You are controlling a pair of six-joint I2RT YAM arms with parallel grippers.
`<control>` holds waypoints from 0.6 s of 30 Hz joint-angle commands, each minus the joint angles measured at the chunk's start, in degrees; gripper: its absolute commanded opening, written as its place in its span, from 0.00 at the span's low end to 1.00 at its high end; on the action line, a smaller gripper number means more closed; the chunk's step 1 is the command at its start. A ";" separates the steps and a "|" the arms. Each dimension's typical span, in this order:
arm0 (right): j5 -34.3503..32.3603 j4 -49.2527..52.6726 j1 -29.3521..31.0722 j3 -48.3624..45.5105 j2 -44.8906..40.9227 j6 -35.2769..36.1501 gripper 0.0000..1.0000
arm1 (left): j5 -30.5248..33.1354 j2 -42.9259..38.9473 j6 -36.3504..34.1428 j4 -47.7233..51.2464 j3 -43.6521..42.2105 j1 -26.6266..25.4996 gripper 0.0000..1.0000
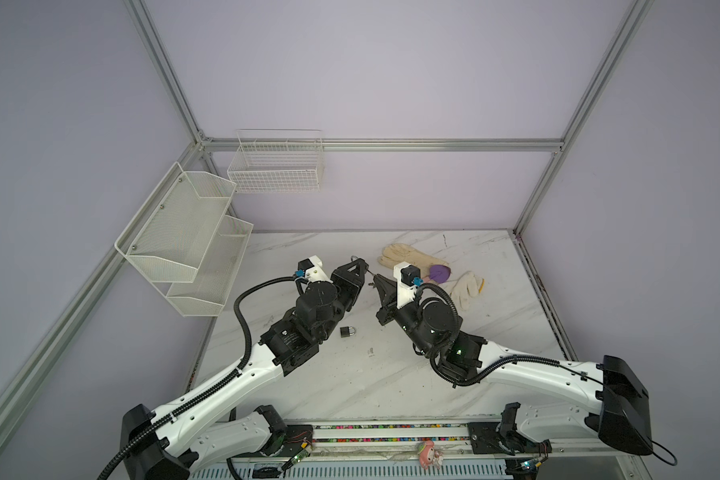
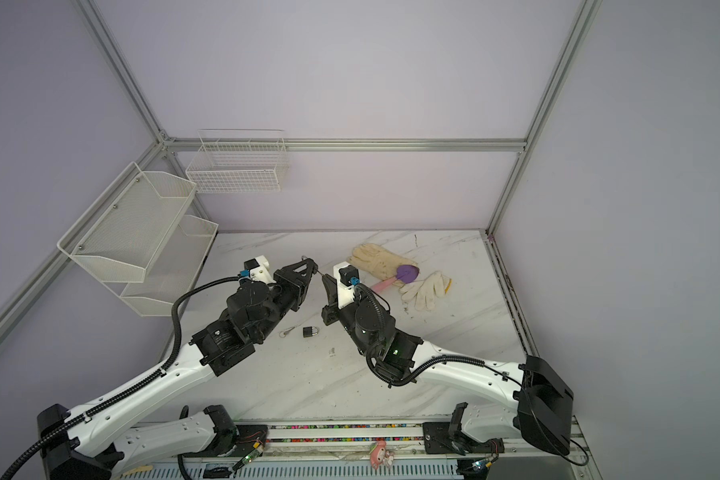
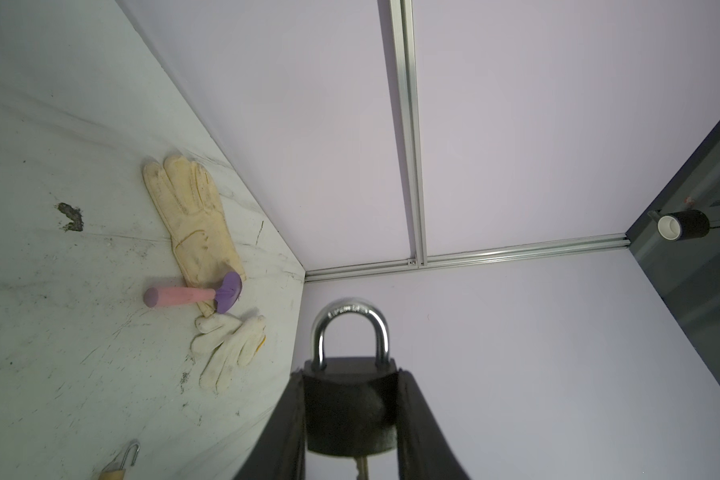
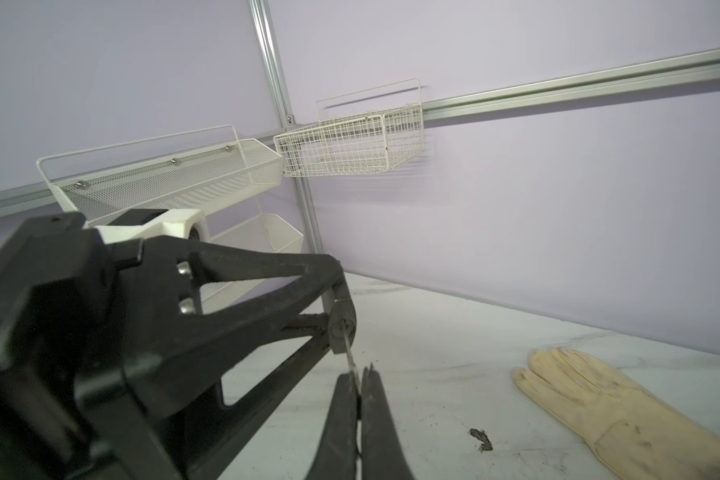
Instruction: Unlock with the key
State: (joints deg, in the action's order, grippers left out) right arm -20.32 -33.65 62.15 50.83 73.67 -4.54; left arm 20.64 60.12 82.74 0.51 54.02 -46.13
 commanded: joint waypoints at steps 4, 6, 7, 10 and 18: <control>21.81 -5.59 -3.38 1.62 -1.59 -17.09 0.00 | -11.16 -0.06 -3.65 3.32 1.49 -3.00 0.00; 22.18 -4.45 -3.21 2.63 -0.73 -20.37 0.00 | -11.06 -0.01 -4.12 2.97 1.66 -3.00 0.00; 21.59 -2.85 -2.14 3.64 -0.20 -18.62 0.00 | -10.97 0.16 -4.32 3.44 1.96 -2.99 0.00; 6.57 4.27 5.19 6.94 2.79 -5.69 0.00 | -10.81 0.52 -4.52 3.57 2.82 -2.97 0.00; 5.79 -3.39 4.19 3.44 2.40 -7.36 0.00 | -13.76 0.69 -0.35 -0.23 1.50 -2.99 0.00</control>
State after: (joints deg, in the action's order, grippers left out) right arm -26.24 -29.76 65.19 54.13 76.14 -9.67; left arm 22.59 60.01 81.06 2.83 54.02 -46.13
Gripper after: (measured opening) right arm 0.052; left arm 0.289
